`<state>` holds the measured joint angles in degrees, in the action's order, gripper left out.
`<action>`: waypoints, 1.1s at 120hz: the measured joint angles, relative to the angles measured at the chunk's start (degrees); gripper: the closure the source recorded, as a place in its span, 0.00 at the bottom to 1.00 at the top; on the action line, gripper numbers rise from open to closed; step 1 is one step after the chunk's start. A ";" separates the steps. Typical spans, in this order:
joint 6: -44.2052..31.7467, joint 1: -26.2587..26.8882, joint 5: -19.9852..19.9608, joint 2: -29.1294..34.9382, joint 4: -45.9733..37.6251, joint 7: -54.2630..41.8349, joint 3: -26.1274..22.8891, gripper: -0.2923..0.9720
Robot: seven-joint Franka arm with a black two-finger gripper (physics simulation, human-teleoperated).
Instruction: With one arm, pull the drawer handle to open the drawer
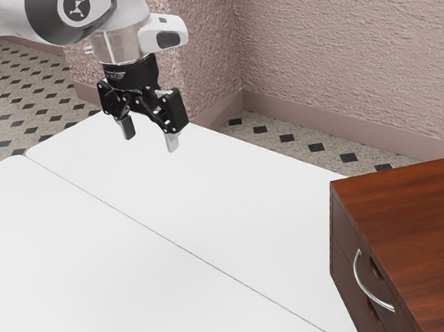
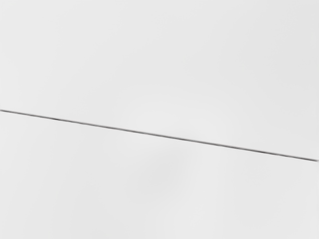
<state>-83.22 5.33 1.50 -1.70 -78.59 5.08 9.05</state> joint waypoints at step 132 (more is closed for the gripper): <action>-4.87 0.06 -16.36 8.08 -4.37 30.70 0.39 0.26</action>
<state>-88.09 5.39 -14.86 6.38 -82.96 35.78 9.44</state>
